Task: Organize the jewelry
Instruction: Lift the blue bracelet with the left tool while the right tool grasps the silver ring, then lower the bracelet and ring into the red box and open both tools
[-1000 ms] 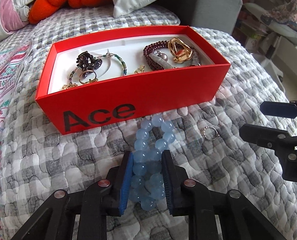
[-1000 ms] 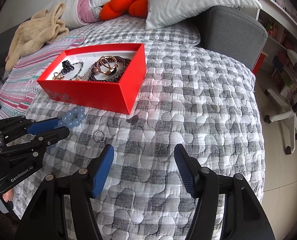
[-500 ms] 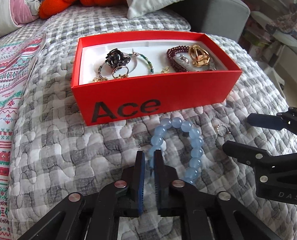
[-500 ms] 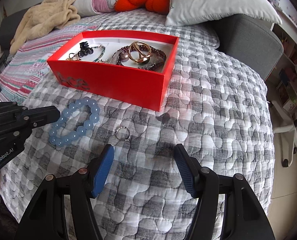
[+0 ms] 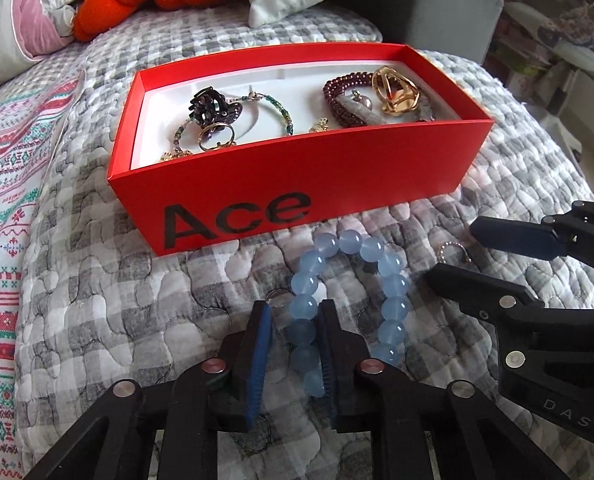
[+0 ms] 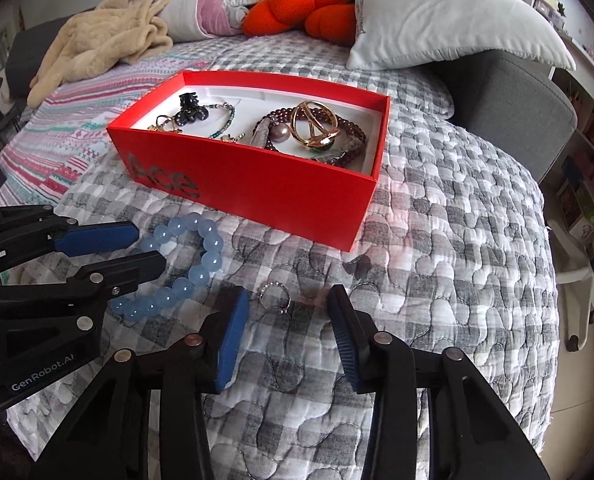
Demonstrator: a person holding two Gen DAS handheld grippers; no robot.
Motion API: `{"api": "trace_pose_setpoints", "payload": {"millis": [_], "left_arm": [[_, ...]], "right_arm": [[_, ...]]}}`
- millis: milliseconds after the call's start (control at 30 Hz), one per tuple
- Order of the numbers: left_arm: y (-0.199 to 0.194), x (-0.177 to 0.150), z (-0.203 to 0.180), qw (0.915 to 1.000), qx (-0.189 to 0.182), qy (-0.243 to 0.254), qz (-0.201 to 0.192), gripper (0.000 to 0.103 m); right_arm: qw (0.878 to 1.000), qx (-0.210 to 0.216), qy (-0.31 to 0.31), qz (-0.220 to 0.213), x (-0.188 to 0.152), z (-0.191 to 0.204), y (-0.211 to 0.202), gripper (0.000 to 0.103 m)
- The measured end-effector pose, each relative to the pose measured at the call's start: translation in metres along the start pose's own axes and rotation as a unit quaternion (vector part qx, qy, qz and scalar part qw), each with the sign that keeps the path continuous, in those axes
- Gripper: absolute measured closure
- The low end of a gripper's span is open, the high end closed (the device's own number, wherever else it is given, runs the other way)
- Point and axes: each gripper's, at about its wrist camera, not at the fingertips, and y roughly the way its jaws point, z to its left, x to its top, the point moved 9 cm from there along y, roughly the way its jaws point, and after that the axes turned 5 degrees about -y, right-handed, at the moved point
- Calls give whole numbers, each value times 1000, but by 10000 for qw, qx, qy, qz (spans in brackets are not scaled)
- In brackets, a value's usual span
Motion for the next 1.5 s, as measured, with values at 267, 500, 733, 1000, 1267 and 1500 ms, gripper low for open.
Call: {"api": "trace_pose_setpoints", "payload": {"millis": [267, 500, 733, 1000, 1267, 1500], "left_arm": [[-7, -3, 5, 9996, -110, -273, -12, 95], [-28, 5, 0, 9985, -347, -354, -240, 95], [-55, 20, -1, 9962, -525, -459, -520, 95], [-83, 44, 3, 9915, -683, -658, -892, 95], [-92, 71, 6, 9827, -991, -1032, -1178, 95], [-90, 97, -2, 9737, -1267, -1223, -1445, 95]], "right_arm": [[9999, 117, -105, -31, -3, 5, -4, 87], [9993, 313, 184, -4, -5, 0, -14, 88], [9987, 411, 229, -184, 3, 3, -38, 89], [9978, 472, 308, -350, 19, 0, -50, 88], [9964, 476, 486, -513, 40, -10, -53, 88], [9946, 489, 700, -583, 51, -22, -49, 88]]}}
